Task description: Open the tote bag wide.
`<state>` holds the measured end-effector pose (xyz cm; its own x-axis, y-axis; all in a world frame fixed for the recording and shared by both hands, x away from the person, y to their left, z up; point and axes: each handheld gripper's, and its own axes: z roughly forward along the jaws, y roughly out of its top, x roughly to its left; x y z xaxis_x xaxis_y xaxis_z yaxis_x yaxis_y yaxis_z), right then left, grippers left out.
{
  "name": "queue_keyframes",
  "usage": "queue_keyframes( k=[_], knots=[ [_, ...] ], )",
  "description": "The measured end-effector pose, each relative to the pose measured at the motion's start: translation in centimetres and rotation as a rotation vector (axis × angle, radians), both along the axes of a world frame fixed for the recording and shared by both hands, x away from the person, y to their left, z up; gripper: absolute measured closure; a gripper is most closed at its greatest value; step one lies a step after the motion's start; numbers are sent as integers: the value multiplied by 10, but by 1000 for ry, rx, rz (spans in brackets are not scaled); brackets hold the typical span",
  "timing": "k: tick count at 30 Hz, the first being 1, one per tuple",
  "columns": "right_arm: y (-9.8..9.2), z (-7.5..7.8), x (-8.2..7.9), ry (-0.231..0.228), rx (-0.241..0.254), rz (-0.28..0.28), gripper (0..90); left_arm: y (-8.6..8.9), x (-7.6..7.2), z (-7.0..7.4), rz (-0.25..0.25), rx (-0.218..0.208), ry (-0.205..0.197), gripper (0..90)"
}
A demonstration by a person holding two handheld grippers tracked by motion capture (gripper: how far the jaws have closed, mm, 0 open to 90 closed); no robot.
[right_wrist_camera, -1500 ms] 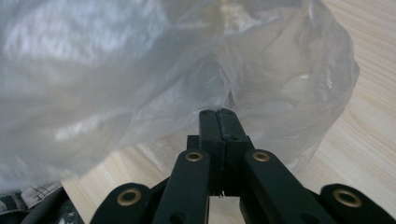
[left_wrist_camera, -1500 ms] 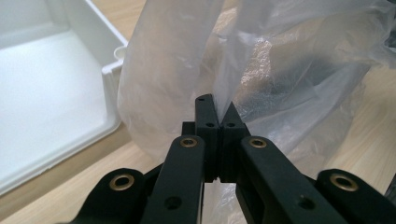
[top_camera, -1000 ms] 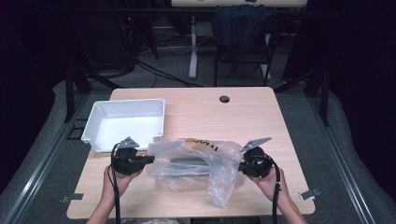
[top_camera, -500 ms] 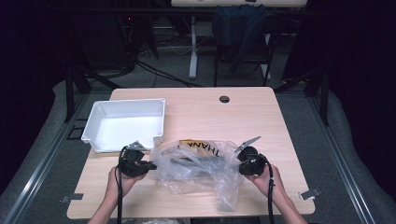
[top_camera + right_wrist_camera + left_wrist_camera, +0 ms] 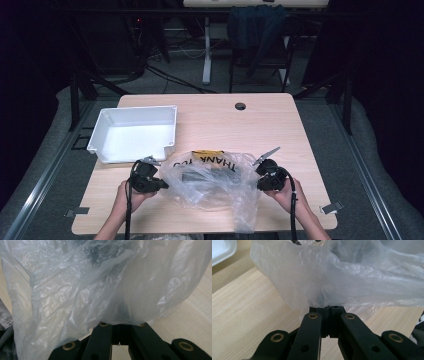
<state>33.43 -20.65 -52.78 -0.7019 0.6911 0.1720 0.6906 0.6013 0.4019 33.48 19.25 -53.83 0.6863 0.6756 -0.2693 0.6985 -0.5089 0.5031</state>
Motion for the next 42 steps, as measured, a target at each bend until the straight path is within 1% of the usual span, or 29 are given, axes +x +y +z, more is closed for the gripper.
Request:
queue_keyframes(
  k=[1, 2, 5, 6, 7, 9, 12, 13, 14, 18, 19, 20, 21, 22, 23, 24, 25, 26, 27, 29, 31, 32, 34, 36, 37, 38, 39, 40, 42],
  knots=[
    [0, -1, 0, 5, -6, 5, 900, -1, 0, -1, 1, 2, 4, 900],
    [1, -4, 0, 9, -23, 7, 900, -2, 0, -2, -14, 20, 4, 900],
    [2, -6, 1, 8, -34, 4, 900, -3, 0, -2, -17, 34, 5, 900],
    [4, -9, 3, 7, -38, -19, 900, -4, 1, -3, -23, 49, 6, 900],
    [4, -9, 3, 7, -38, -19, 900, -4, 1, -3, -23, 49, 6, 900],
    [7, -12, 7, 20, -80, -6, 900, -6, 1, -4, -28, 68, 2, 900],
    [8, -12, 8, 16, -91, -2, 896, -7, 1, -4, -25, 71, -2, 900],
    [8, -12, 6, 5, -78, -20, 873, -7, 1, -4, -24, 77, -9, 900],
    [6, -9, 6, 0, -77, -13, 794, -7, 1, -3, -21, 77, -13, 900],
    [-11, 10, 0, -38, 0, -51, 545, -6, 1, -2, -8, 68, -34, 900],
    [-15, 15, -3, -48, 26, -72, 516, -6, 1, -2, -16, 73, -35, 900],
    [-21, 21, -7, -76, 53, -100, 481, -6, 1, -2, -14, 74, -37, 900],
    [-26, 26, -8, -86, 51, -89, 448, -6, 1, -2, -7, 70, -40, 900],
    [-31, 33, -12, -113, 84, -108, 429, -7, 1, -1, -8, 71, -42, 900],
    [-34, 37, -13, -123, 91, -114, 416, -7, 1, -1, -6, 71, -45, 900],
    [-41, 46, -17, -164, 129, -137, 385, -6, 1, -1, -7, 74, -49, 900],
    [-43, 50, -18, -178, 147, -149, 371, -7, 1, -1, -8, 77, -51, 900],
    [-43, 50, -18, -178, 147, -149, 371, -7, 1, 0, -4, 75, -53, 900],
    [-45, 53, -19, -186, 193, -154, 352, -7, 1, 0, -4, 77, -54, 899],
    [-43, 59, -21, -179, 270, -133, 309, -7, 2, 0, -2, 80, -57, 899],
    [-37, 61, -24, -186, 319, -107, 301, -7, 2, 0, -3, 83, -57, 899],
    [-31, 63, -25, -182, 330, -82, 296, -7, 2, 0, -4, 83, -59, 898],
    [-29, 64, -26, -185, 332, -78, 297, -7, 1, 0, -5, 84, -61, 896],
    [-20, 55, -23, -146, 288, -63, 316, -6, 2, 0, -9, 86, -62, 880],
    [-15, 49, -21, -125, 261, -51, 357, -5, 2, 1, -16, 90, -65, 867],
    [-10, 43, -20, -111, 230, -50, 433, -5, 2, 1, -16, 90, -65, 844],
    [-10, 43, -20, -111, 230, -50, 433, -5, 2, 2, -21, 90, -65, 844],
    [-3, 33, -16, -88, 193, -45, 576, -4, 2, 3, -24, 91, -71, 816],
    [1, 27, -13, -81, 153, -37, 734, -1, 2, 6, -22, 76, -70, 751]
  ],
)
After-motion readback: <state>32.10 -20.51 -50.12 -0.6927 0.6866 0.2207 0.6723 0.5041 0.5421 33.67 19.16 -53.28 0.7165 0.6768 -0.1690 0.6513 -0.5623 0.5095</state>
